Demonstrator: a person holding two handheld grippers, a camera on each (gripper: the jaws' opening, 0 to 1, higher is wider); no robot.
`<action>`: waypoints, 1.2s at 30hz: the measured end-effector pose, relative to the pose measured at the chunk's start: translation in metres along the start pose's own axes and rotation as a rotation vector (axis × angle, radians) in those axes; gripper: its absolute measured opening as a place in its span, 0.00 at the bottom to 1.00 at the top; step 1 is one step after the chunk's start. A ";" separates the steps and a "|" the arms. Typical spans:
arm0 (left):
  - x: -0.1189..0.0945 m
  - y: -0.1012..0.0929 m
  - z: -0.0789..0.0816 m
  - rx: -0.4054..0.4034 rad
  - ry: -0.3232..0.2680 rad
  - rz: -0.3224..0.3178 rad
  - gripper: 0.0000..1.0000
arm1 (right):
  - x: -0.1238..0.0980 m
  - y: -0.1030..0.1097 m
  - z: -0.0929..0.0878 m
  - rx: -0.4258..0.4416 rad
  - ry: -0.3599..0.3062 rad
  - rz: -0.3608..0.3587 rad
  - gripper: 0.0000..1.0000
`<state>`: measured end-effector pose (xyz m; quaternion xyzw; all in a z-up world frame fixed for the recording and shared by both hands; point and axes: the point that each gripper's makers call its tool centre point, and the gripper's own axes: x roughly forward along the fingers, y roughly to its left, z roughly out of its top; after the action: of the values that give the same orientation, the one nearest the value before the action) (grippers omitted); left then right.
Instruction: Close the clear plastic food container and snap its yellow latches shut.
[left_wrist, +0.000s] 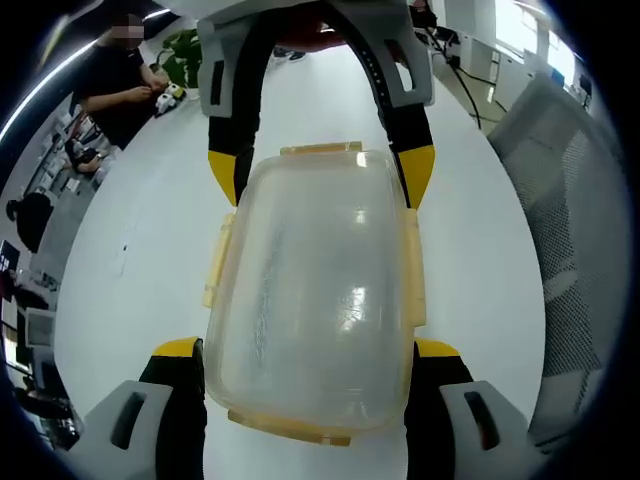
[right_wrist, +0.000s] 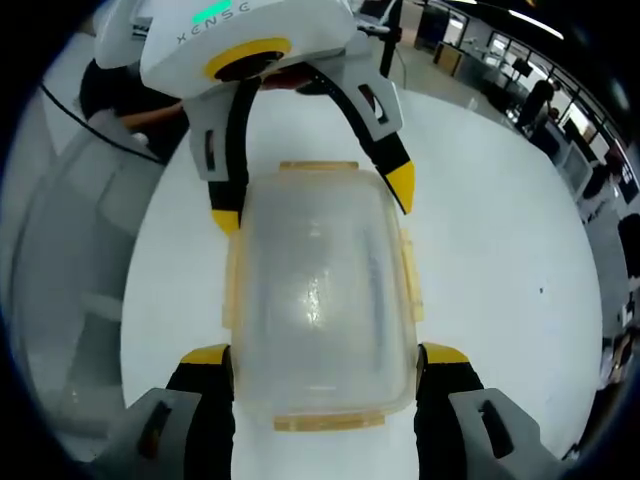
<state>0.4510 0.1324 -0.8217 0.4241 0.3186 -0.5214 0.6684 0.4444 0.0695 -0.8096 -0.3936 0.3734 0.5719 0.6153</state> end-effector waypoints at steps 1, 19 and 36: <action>0.001 0.002 0.000 0.000 0.000 0.000 0.83 | 0.000 -0.001 0.000 0.000 0.000 0.000 0.73; 0.008 0.027 0.001 0.008 0.001 -0.004 0.83 | 0.000 -0.027 -0.002 0.007 -0.001 -0.003 0.73; 0.008 0.027 0.001 0.021 0.008 -0.013 0.84 | 0.000 -0.027 -0.003 0.010 -0.004 -0.005 0.75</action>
<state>0.4792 0.1305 -0.8220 0.4310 0.3184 -0.5276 0.6592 0.4710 0.0658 -0.8090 -0.3902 0.3740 0.5694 0.6195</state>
